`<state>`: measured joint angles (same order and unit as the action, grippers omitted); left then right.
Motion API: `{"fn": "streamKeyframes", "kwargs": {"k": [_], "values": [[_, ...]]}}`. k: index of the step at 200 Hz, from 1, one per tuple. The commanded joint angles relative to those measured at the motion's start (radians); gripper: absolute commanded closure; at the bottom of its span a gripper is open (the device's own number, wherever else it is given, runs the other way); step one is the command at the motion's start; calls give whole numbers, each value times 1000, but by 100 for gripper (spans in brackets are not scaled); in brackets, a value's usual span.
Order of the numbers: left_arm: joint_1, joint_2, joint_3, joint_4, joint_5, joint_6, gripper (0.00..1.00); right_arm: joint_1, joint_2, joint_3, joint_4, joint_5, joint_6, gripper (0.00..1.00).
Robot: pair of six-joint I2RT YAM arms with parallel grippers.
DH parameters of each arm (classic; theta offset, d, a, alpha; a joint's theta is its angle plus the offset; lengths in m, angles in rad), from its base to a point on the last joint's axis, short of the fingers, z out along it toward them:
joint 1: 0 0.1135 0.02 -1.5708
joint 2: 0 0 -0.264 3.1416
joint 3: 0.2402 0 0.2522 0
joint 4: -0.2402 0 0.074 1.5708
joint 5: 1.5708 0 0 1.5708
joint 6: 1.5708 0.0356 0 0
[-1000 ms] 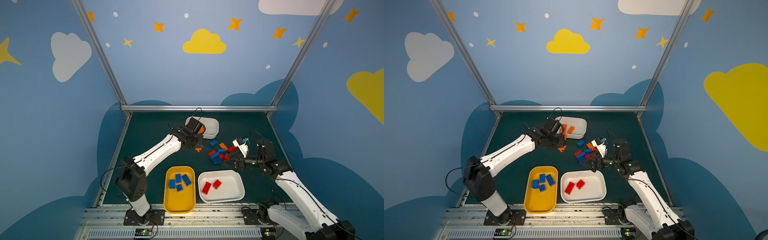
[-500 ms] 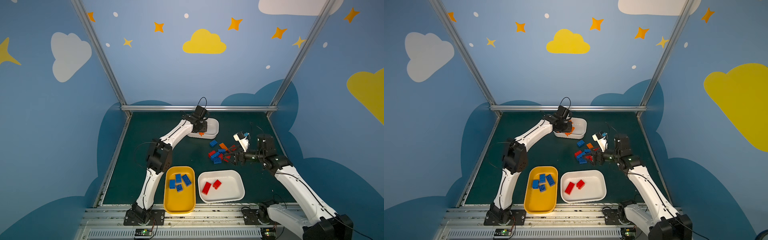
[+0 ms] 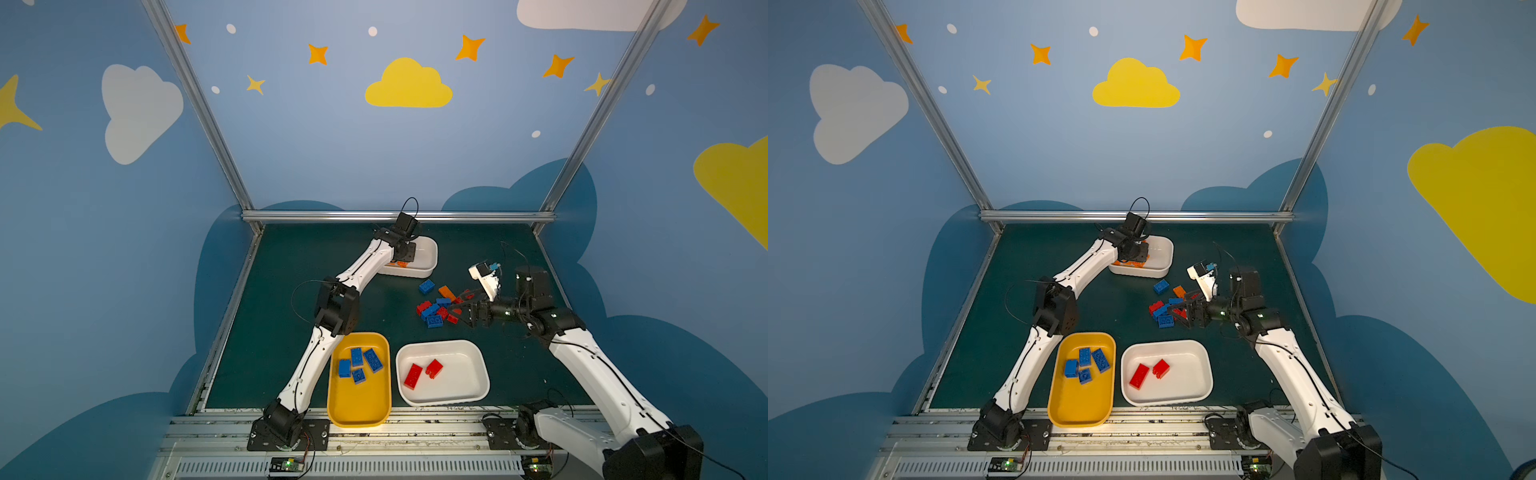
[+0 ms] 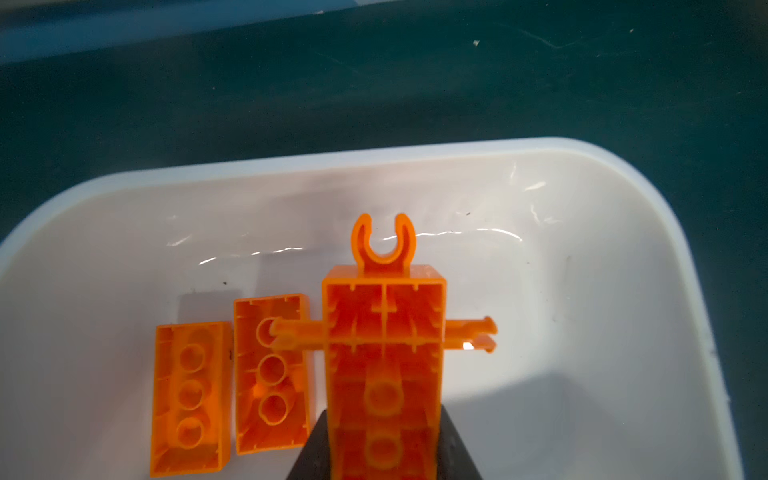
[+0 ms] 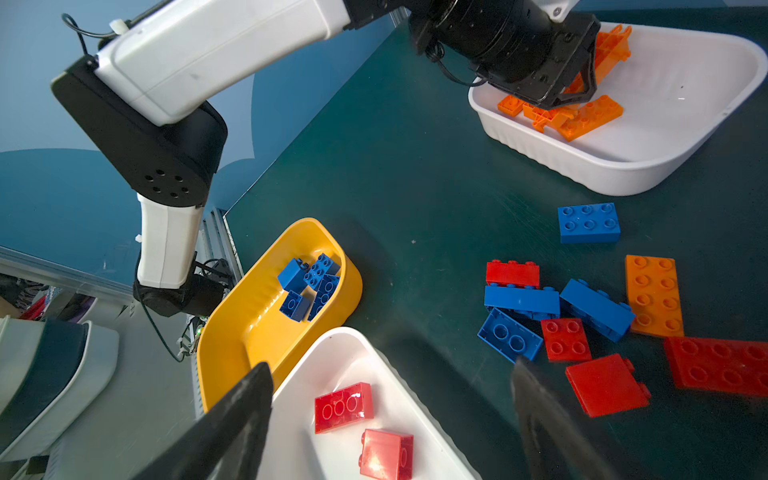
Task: Sort the legos into containers by color
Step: 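Open the left gripper to drop the frame piece into the bin, then draw the left gripper back while the right gripper moves over the pile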
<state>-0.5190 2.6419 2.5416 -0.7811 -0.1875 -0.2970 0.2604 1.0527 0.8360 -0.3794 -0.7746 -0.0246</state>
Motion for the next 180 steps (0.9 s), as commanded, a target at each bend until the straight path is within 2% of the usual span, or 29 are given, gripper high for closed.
{"fn": "streamKeyframes", "kwargs": {"k": [1, 23, 56, 89, 111, 128, 158, 180], "values": [[9, 12, 30, -20, 3, 8, 63, -4, 10, 36, -21, 1, -10, 12], [9, -3, 31, -26, 1, 11, 44, -7, 10, 38, -22, 0, -9, 11], [7, -78, 8, -69, 84, 21, 31, -9, -2, 33, -24, 0, -6, 12], [1, -203, -89, -117, 168, 39, 23, -11, -1, 19, -11, 4, -3, 11], [-16, -306, -192, -140, 186, 74, 15, -11, 20, 19, 0, 17, 15, 12], [-18, -404, -300, -148, 215, 90, 1, -10, 62, 43, -18, 28, 17, 13], [-8, -637, -613, -36, 313, 98, 0, 8, 133, 68, -15, 91, 41, 13], [8, -774, -780, 3, 428, 111, 0, 43, 197, 67, 62, 187, 152, 13]]}}
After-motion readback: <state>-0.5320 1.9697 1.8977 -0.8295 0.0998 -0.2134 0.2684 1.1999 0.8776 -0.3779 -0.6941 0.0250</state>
